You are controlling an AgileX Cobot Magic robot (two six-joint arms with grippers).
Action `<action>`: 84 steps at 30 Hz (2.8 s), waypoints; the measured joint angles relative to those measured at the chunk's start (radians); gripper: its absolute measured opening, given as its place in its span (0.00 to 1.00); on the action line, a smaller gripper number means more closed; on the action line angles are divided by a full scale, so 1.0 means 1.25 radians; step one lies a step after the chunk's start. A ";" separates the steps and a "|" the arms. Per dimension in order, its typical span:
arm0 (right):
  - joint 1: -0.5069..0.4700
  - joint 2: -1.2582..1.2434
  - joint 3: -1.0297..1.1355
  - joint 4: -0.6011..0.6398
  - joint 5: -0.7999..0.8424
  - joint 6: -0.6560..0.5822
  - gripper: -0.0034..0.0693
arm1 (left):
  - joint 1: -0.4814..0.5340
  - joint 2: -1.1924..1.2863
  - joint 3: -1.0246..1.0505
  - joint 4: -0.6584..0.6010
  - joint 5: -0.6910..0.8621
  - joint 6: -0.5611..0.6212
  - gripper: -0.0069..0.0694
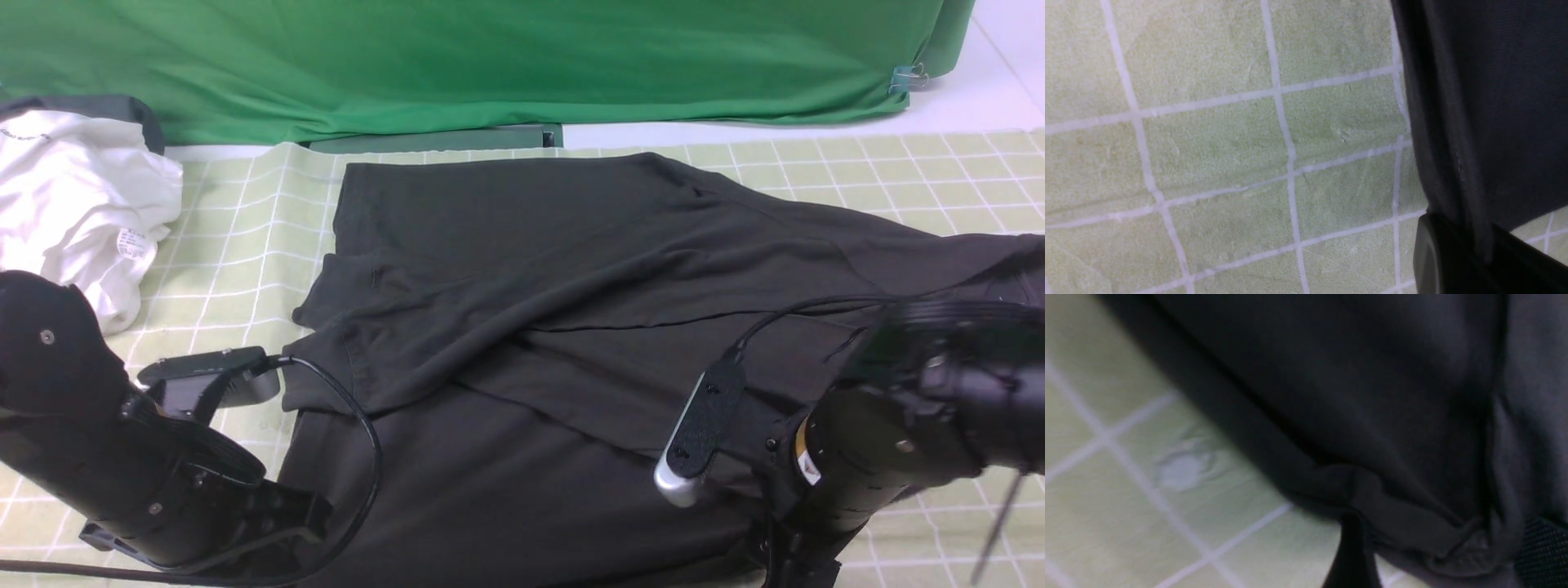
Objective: Fold a long-sleeved shirt over a green coffee tablecloth.
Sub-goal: 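Grasp the near edge of the shirt at its hem and shoulder corners, then fold the black garment in half by bringing its near edge over to the far edge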
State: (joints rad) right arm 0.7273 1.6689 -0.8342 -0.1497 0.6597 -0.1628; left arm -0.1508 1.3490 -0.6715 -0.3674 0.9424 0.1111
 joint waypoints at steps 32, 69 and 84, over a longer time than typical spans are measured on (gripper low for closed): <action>0.192 -0.107 -0.041 0.094 0.341 0.130 0.12 | 0.000 -0.239 0.094 -0.060 0.159 -0.048 0.12; -0.178 0.128 -0.422 0.031 0.116 0.032 0.12 | 0.000 0.315 -0.496 0.102 -0.061 -0.153 0.12; -0.228 0.251 -0.616 -0.026 0.102 0.023 0.12 | 0.043 0.446 -0.633 0.195 -0.102 -0.244 0.12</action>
State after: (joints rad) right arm 0.4422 1.9832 -1.6044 -0.1825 0.7877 -0.1341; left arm -0.0969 1.9061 -1.4624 -0.1234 0.8148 -0.1942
